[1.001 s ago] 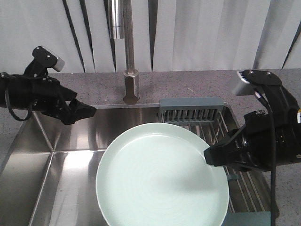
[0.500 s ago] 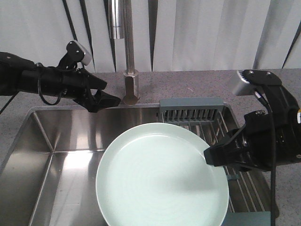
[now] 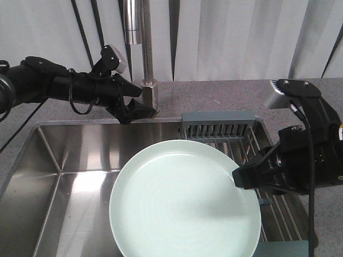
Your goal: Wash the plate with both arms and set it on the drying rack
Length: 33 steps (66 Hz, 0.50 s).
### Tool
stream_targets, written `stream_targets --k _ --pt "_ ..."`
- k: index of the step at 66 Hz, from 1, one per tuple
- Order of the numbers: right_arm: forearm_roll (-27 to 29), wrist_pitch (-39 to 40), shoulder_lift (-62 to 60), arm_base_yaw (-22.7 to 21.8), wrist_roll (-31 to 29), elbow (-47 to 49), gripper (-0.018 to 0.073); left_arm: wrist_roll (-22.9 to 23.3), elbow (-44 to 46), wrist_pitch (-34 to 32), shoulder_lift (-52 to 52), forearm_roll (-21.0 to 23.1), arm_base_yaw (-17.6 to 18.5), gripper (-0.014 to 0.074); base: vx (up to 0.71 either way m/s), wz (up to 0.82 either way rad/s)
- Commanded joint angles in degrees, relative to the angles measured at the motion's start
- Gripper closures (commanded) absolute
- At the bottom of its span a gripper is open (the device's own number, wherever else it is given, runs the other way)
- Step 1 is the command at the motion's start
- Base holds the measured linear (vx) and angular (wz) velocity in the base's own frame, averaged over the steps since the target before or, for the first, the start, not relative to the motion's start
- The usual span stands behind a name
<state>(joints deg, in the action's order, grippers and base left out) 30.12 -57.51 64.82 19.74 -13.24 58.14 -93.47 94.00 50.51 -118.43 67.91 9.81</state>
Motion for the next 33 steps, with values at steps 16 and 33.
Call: stream_targets --k 16,33 --pt "2.0 2.1 -1.2 0.1 -0.5 1.5 0.0568 -3.6 1.9 8.7 3.5 5.2 0.9 0.0021 0.00 0.00" --pt "2.0 2.1 -1.2 0.1 -0.5 1.5 0.0568 -4.5 1.9 16.1 3.5 5.2 0.9 0.0021 0.00 0.00"
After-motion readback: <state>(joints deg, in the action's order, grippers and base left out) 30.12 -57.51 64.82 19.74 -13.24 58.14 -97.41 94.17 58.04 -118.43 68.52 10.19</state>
